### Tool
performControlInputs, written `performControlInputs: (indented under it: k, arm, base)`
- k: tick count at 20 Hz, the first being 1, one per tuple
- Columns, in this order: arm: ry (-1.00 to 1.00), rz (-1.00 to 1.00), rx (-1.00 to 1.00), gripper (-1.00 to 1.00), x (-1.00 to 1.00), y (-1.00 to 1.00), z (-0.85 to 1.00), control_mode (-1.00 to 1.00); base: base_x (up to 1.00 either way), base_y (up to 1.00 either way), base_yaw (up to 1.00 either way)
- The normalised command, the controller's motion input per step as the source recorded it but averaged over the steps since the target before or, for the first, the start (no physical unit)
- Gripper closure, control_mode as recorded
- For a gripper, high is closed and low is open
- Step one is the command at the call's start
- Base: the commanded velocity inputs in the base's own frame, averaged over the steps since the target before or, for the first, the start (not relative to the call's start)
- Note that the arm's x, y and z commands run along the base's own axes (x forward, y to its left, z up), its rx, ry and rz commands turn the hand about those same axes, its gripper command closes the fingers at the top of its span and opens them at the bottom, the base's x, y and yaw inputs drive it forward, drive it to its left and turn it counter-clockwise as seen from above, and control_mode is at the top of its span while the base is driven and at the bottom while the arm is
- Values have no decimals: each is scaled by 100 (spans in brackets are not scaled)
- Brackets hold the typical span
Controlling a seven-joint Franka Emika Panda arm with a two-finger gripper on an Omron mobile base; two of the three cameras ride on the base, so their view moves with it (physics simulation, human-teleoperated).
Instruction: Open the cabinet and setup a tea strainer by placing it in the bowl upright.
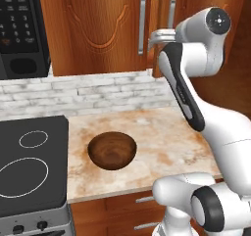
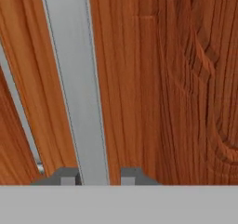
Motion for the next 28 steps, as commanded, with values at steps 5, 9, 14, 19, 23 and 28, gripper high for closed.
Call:
performControlInputs:
  k: [5,9,14,19,23,28]
  arm:
    - [0,0,6,100,-80,-59,0,-100]
    - [0,0,8,100,-97,-69,0,-100]
    - [0,0,7,100,-96,-72,0,-100]
    - [6,-10,-5,100,-40,46,0,-100]
    - [14,-2,-13,100,0,79,10,-100]
    - [20,-1,-18,-100,0,64,15,-100]
  base:
    - [0,0,0]
    - [0,0,0]
    - [0,0,0]
    - [0,0,0]
    - [0,0,0]
    - [0,0,0]
